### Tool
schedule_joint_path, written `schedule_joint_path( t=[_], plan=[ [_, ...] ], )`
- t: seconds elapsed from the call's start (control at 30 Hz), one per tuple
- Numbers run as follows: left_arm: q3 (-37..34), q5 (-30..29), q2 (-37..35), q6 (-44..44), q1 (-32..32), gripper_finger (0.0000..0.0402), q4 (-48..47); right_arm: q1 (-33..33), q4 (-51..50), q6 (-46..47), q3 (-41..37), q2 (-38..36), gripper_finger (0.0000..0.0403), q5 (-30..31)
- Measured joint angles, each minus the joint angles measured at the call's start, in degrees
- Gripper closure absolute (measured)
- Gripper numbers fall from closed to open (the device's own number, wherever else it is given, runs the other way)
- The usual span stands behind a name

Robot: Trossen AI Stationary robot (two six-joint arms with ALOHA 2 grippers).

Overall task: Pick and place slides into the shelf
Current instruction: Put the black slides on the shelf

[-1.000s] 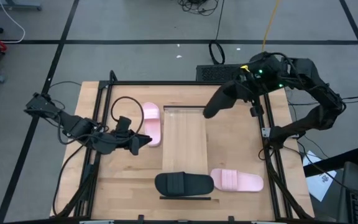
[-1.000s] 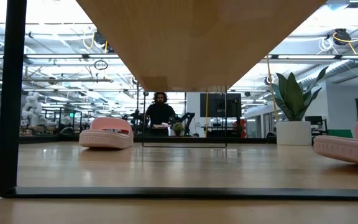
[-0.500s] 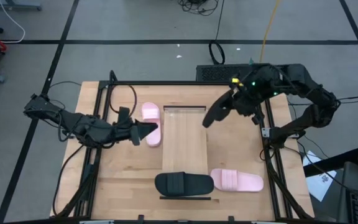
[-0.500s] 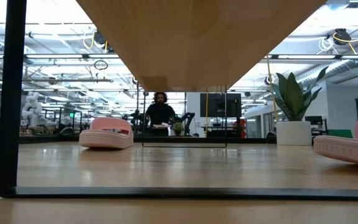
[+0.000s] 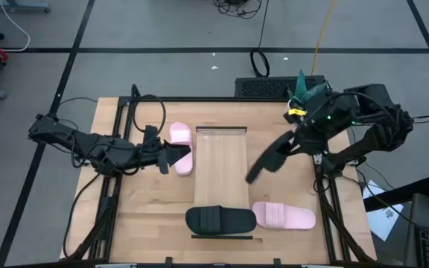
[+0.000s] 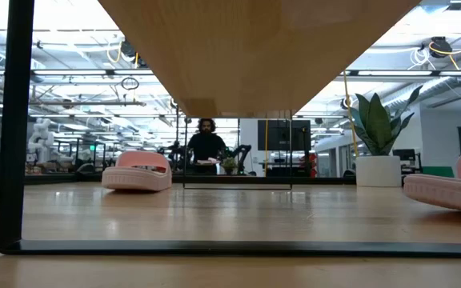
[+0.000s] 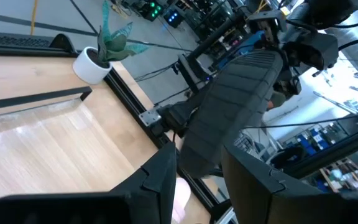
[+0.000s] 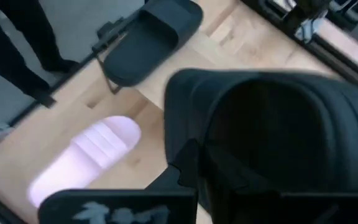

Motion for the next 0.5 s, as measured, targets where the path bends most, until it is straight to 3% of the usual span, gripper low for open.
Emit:
schedule_joint_path(
  t=[0.2,0.37,0.5],
  plan=[
    [0.00,0.24,0.00,-0.10,0.00,0.0277,0.00,3.81,0.12,7.48,-0.05,0.48,0.0403,-3.74],
    [0.00,0.26,0.12,1.22,0.00,0.0277,2.02,6.16,-0.25,8.91,-0.04,0.63,0.0403,-2.35],
    [0.00,0.76,1.22,8.04,0.10,0.0277,9.16,6.54,0.03,8.71,-0.04,1.48,0.0403,-0.66]
  ],
)
